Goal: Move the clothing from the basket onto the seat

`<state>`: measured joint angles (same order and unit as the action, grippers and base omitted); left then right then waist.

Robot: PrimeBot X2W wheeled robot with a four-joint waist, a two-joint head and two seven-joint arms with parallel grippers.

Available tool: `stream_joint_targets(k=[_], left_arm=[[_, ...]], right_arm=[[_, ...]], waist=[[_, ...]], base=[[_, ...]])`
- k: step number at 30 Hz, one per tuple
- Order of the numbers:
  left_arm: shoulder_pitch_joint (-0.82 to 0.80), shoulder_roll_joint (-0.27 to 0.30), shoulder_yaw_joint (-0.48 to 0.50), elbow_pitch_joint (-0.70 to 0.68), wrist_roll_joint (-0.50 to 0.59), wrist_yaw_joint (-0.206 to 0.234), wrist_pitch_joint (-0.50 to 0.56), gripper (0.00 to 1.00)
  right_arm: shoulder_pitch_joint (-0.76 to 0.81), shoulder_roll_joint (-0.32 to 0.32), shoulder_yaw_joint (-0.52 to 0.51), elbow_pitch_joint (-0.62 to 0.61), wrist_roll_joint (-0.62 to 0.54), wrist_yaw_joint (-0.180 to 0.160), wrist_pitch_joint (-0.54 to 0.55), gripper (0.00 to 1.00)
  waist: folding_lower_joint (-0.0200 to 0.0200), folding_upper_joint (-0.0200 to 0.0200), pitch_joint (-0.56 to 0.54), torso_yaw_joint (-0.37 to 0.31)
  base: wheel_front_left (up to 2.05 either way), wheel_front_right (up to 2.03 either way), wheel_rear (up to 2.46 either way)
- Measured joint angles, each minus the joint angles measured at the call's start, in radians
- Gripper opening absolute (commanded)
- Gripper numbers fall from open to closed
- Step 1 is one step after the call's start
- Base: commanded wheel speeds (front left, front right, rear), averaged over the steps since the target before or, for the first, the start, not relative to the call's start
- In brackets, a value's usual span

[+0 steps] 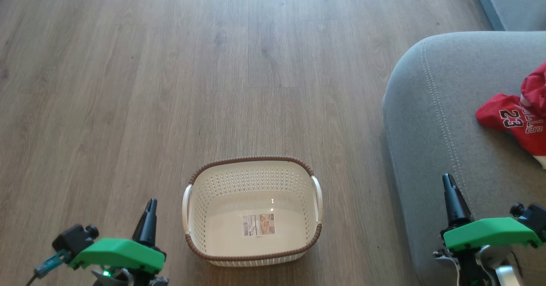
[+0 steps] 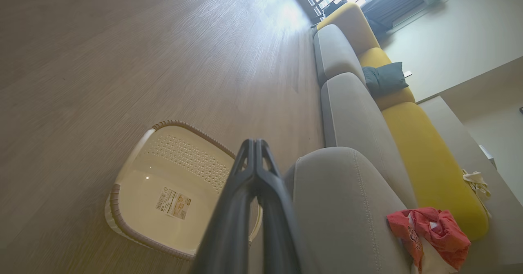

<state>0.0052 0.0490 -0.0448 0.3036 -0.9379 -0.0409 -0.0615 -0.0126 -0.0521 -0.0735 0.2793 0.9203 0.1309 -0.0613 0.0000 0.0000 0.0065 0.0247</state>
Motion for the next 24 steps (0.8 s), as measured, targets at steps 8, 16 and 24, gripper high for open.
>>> stream_joint_targets(k=[8, 16, 24], left_arm=[[-0.007, 0.000, 0.016, -0.004, -0.091, -0.010, 0.022, 0.00], [-0.009, 0.000, 0.032, -0.006, -0.179, -0.019, 0.044, 0.00], [-0.022, -0.001, 0.048, -0.008, -0.270, -0.033, 0.070, 0.00]], right_arm=[[-0.001, 0.000, -0.012, 0.000, 0.094, 0.000, 0.019, 0.00], [-0.020, 0.000, -0.017, 0.000, 0.184, 0.000, 0.047, 0.00], [-0.021, 0.001, -0.023, 0.000, 0.276, 0.000, 0.070, 0.00]], waist=[[0.0000, 0.0000, 0.000, -0.003], [0.0000, 0.0000, -0.001, -0.007], [0.0000, 0.0000, -0.001, -0.010]], base=[[0.00, 0.00, 0.00], [0.00, 0.00, 0.00], [0.00, 0.00, 0.00]])
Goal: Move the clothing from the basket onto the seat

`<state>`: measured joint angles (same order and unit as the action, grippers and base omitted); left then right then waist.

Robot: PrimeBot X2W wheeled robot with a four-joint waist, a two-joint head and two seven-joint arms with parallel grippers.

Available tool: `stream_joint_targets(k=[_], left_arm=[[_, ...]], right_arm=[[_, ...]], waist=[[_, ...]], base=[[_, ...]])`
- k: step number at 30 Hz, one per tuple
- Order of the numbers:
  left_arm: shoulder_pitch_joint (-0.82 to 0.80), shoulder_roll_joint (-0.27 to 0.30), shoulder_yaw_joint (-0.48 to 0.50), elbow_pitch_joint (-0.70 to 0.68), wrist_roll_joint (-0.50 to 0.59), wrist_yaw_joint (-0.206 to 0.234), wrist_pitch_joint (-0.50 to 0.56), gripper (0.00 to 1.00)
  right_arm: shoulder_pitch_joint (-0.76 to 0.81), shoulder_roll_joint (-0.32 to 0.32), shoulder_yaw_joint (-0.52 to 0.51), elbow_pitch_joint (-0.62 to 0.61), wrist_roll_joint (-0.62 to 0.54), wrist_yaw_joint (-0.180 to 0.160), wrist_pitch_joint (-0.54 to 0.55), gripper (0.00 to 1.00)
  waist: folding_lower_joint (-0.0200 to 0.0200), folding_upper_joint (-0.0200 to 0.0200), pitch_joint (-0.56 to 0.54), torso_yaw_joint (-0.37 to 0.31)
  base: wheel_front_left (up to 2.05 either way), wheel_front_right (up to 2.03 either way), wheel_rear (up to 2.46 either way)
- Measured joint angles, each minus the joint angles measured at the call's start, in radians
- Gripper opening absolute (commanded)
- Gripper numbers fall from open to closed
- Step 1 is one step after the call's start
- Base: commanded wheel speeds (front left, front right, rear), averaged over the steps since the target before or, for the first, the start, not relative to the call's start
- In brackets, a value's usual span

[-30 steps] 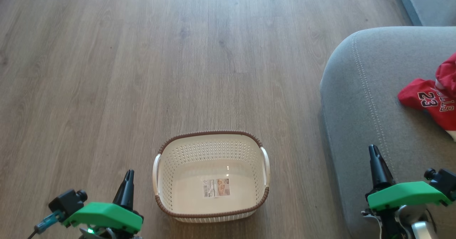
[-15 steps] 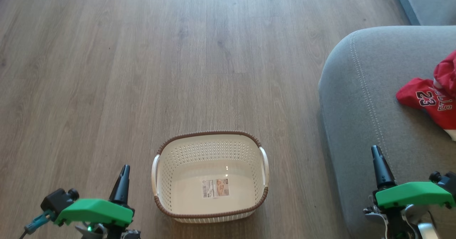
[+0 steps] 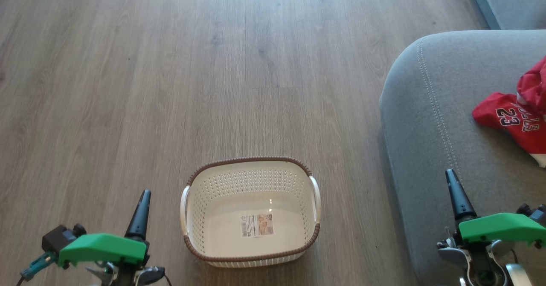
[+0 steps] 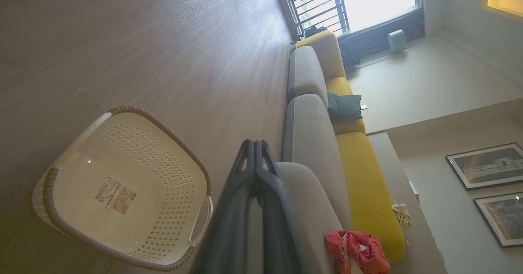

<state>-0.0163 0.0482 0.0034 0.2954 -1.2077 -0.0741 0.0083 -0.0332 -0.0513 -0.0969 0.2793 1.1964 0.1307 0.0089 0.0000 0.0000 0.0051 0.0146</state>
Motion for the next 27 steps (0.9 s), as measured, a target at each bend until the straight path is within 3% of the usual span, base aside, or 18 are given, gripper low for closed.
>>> stream_joint_targets(k=[27], left_arm=[[-0.029, -0.002, 0.058, -0.014, -0.290, -0.037, 0.071, 0.00]], right_arm=[[-0.021, 0.001, -0.026, 0.000, 0.298, 0.000, 0.072, 0.00]], waist=[[0.0000, 0.0000, -0.002, -0.011]], base=[[0.00, 0.00, 0.00]])
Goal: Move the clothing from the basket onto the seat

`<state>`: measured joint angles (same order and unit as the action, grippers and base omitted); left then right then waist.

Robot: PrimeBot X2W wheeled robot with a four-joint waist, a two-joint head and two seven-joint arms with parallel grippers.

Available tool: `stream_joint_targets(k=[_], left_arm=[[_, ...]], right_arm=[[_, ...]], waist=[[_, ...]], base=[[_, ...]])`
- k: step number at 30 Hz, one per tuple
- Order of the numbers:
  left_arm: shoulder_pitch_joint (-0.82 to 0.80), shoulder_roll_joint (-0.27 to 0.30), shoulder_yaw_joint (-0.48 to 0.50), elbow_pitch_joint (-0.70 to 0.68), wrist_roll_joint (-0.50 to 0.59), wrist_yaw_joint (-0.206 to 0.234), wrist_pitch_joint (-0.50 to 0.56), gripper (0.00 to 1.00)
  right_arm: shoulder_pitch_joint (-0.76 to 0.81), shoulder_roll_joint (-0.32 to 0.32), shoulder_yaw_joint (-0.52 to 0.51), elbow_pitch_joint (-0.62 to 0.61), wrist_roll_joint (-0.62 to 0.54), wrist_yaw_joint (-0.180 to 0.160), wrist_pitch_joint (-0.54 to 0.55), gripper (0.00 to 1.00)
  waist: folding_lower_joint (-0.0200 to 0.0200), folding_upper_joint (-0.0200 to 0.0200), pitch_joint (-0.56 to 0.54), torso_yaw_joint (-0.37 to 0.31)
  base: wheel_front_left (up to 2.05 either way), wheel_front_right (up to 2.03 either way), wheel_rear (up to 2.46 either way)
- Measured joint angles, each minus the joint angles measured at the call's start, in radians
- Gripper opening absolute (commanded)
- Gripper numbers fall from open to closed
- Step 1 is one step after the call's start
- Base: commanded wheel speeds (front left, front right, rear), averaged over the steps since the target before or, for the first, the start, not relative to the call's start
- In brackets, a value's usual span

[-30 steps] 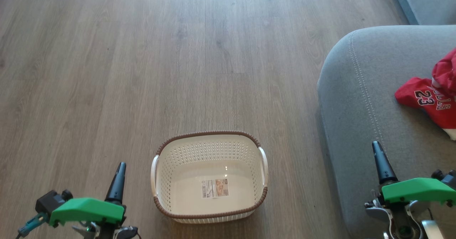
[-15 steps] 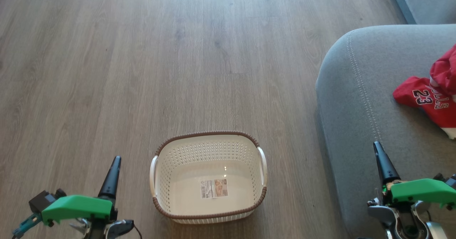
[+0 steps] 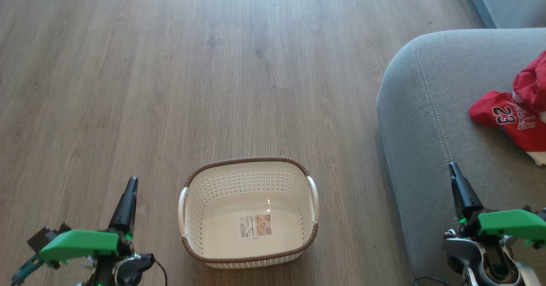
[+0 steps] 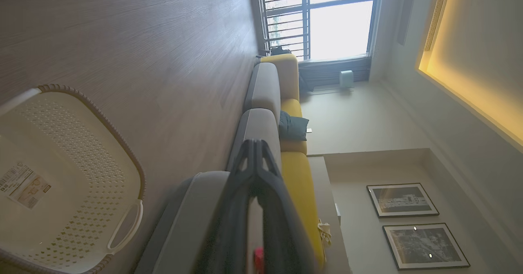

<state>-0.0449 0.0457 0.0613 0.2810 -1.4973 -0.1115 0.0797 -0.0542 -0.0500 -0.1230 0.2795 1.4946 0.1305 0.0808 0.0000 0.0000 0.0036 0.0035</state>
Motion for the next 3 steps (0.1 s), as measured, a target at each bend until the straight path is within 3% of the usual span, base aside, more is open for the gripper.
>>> stream_joint_targets(k=[3], left_arm=[[0.000, 0.000, 0.004, 0.000, -0.035, -0.001, 0.009, 0.00]], right_arm=[[-0.001, 0.000, -0.002, 0.000, 0.032, 0.000, 0.009, 0.00]], waist=[[0.0000, 0.0000, 0.000, -0.001]], base=[[0.00, 0.00, 0.00]])
